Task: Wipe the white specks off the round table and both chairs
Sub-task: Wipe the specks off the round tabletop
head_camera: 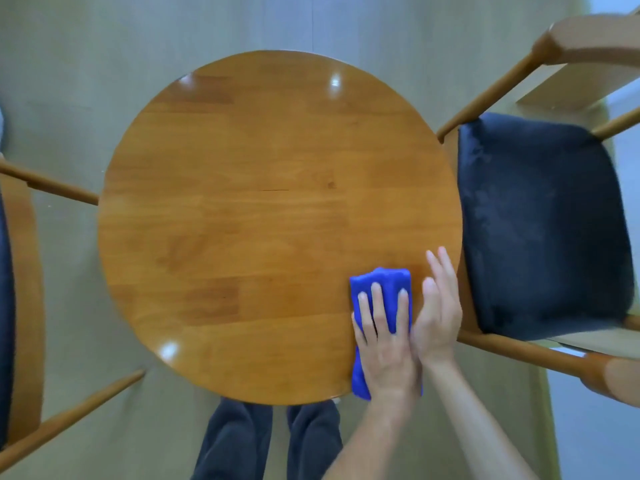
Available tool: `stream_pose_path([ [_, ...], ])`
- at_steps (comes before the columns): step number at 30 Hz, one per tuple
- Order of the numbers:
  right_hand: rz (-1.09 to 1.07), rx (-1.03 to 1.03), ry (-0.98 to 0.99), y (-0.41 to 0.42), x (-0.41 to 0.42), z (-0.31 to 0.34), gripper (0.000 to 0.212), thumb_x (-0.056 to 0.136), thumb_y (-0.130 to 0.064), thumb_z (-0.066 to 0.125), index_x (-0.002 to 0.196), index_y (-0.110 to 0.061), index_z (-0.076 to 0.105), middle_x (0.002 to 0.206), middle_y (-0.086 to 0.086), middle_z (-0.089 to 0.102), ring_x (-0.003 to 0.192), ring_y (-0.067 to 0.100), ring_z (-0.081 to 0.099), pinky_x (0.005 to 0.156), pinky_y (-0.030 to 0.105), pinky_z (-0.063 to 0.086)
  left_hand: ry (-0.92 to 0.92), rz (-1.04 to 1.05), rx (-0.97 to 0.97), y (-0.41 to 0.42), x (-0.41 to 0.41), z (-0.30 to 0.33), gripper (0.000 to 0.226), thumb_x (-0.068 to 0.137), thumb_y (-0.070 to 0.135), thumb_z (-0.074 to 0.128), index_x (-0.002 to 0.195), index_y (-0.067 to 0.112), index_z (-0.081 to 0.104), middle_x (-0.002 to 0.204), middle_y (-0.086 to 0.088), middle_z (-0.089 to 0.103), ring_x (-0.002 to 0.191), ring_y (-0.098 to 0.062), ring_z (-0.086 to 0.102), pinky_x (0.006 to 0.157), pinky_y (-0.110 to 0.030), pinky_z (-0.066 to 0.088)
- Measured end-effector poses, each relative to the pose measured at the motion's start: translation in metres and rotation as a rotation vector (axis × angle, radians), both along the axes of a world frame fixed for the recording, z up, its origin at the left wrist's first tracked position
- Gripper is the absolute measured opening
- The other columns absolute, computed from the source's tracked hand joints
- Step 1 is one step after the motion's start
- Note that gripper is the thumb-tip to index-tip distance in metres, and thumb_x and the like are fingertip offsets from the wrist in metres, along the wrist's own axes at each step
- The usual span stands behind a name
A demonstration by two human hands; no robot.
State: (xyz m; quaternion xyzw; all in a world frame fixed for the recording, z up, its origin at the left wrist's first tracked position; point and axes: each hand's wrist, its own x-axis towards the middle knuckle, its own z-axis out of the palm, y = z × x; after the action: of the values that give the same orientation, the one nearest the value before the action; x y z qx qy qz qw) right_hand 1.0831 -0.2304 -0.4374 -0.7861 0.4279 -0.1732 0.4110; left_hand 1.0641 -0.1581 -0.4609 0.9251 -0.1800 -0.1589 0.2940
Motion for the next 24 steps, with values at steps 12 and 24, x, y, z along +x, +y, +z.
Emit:
stream_pose_path([
  [12,0.31,-0.527,0.346,0.119,0.031,-0.045,0.058,0.085,-0.044,0.061,0.139,-0.025,0.053,0.154,0.022,0.031,0.139,0.039,0.037,0.101,0.047,0.045,-0.159,0.069,0.261,0.183,0.172,-0.032,0.061,0.093,0.039,0.025,0.147,0.014,0.034,0.157,-0.008,0.024,0.146,-0.028,0.017,0.117,-0.055,0.01],
  [24,0.065,-0.544,0.386,-0.069,0.042,-0.054,0.051,0.092,-0.038,0.047,0.136,-0.013,0.055,0.151,0.027,0.032,0.127,0.045,0.046,0.099,0.053,0.047,-0.349,-0.017,0.381,0.189,0.17,-0.042,0.059,0.097,0.035,0.023,0.149,0.01,0.03,0.159,-0.011,0.019,0.146,-0.031,0.019,0.116,-0.056,0.015],
])
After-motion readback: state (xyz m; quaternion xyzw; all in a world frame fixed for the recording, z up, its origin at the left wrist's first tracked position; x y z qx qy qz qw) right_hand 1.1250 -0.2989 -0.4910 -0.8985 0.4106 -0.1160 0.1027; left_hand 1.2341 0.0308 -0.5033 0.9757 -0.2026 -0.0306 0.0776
